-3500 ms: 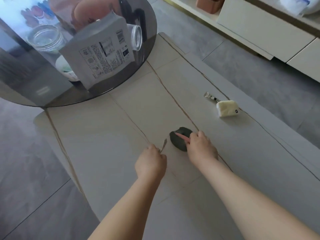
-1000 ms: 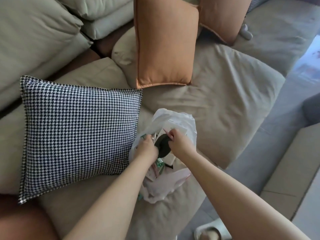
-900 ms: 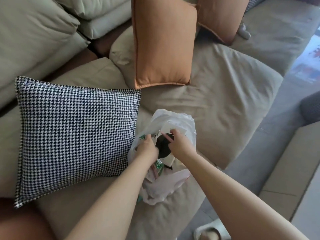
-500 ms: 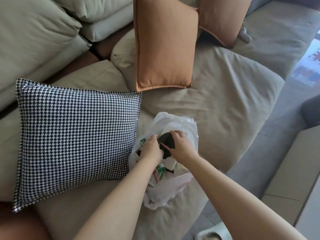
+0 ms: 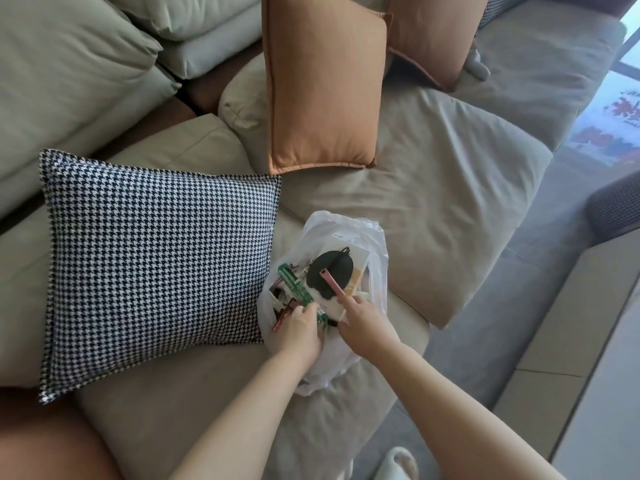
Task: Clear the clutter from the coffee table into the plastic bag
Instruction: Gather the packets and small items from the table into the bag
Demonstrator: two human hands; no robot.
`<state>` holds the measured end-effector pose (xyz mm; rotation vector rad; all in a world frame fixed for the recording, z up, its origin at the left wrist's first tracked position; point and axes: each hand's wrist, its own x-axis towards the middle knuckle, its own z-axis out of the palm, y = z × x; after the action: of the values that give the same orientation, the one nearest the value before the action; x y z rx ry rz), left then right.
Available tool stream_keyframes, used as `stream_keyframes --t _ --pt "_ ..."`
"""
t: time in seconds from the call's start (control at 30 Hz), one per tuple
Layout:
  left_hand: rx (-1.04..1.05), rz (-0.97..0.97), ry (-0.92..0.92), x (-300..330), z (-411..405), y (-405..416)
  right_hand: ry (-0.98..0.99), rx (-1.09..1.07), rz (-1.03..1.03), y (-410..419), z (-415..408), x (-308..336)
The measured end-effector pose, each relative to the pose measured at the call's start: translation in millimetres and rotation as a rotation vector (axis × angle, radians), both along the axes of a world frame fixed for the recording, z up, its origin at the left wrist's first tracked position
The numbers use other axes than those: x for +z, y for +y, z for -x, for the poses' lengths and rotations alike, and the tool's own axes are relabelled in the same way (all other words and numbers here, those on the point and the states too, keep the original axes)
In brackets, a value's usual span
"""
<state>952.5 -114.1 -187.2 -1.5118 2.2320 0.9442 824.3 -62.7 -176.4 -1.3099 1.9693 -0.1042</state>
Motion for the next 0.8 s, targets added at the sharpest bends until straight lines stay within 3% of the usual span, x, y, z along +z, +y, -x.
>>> stream_keyframes --t 0.27,0.4,0.5,0.8 --pt "-0.01 -0.063 0.067 -17.0 -36.8 81.4 0.019 0.085 -0.074 79.7 -33.7 -24.4" --pt "-0.058 -0.069 -0.054 -46.1 -65.6 127.5 0.03 0.098 -0.093 116.8 -48.6 -40.4" --pt "0.024 -0.075 -0.189 -67.1 -85.5 142.4 0.033 0.113 -0.105 136.4 -57.5 -53.8" --pt "0.152 0.058 -0.308 -147.3 -99.0 112.5 0.025 0.06 -0.047 168.1 -61.4 -112.1"
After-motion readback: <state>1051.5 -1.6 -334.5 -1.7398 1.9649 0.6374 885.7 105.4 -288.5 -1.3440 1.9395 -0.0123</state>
